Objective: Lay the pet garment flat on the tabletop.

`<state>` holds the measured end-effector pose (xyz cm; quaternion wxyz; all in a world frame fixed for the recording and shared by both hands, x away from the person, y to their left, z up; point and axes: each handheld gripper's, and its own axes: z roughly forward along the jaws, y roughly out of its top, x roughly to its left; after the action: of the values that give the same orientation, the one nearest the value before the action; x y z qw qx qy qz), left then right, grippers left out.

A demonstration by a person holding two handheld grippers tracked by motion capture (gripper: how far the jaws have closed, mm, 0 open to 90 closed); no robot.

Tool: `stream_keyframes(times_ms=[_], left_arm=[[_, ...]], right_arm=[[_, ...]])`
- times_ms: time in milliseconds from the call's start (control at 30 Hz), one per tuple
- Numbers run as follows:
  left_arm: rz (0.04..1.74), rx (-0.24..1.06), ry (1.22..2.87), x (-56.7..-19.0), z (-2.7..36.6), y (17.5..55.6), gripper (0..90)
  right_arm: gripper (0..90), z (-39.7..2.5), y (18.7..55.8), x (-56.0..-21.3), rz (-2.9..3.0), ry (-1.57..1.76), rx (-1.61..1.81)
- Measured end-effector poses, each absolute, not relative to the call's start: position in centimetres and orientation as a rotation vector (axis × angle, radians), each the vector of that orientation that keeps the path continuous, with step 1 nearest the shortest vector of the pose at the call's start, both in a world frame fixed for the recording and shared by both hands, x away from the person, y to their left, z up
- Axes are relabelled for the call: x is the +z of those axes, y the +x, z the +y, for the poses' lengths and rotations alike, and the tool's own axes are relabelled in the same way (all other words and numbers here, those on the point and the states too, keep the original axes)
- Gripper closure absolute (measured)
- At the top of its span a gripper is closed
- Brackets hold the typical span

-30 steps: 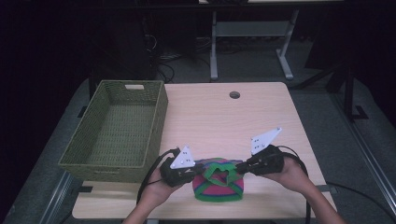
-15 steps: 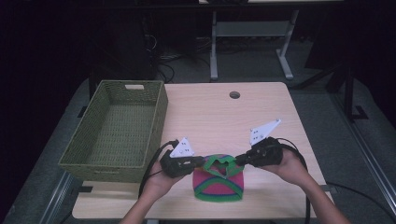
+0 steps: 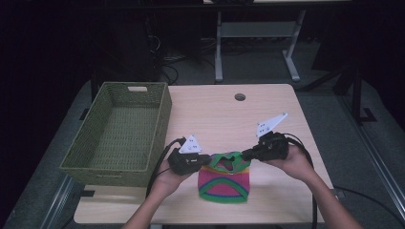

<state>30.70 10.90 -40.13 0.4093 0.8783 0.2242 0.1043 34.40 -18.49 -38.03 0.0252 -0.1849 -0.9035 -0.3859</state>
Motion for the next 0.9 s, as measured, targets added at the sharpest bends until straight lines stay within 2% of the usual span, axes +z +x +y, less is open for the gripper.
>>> stream_keyframes(times_ms=[400,433,467,500,567,600,700,900], left_arm=[[0.653,0.264,2.186,-40.8,11.0,32.9,82.7],[0.751,0.288,2.139,-41.0,11.0,34.2,82.1],[0.751,0.288,2.139,-41.0,11.0,34.2,79.9],[0.807,0.317,2.111,-41.0,10.8,35.0,79.9],[0.876,0.354,2.067,-40.9,10.7,36.0,69.4],[0.886,0.367,2.06,-40.8,10.8,36.5,68.0],[0.885,0.403,2.068,-40.7,10.7,36.9,64.7],[0.865,0.384,2.103,-40.6,10.6,36.6,61.9]], right_arm=[[84.6,-18.2,36.3,-38.2,-2.76,-0.622,-1.158],[82.8,-17.9,37.8,-38.2,-2.753,-0.675,-1.191],[82.8,-17.9,37.8,-38.2,-2.753,-0.675,-1.191],[76.0,-17.7,38.8,-38.1,-2.768,-0.753,-1.213],[69.3,-17.7,40.7,-37.9,-2.764,-0.895,-1.271],[66.3,-17.7,41.4,-37.7,-2.755,-0.951,-1.294],[65.2,-17.5,42.5,-37.7,-2.763,-1.023,-1.284],[62.6,-18.1,42.3,-38.6,-2.757,-1.027,-1.248]])
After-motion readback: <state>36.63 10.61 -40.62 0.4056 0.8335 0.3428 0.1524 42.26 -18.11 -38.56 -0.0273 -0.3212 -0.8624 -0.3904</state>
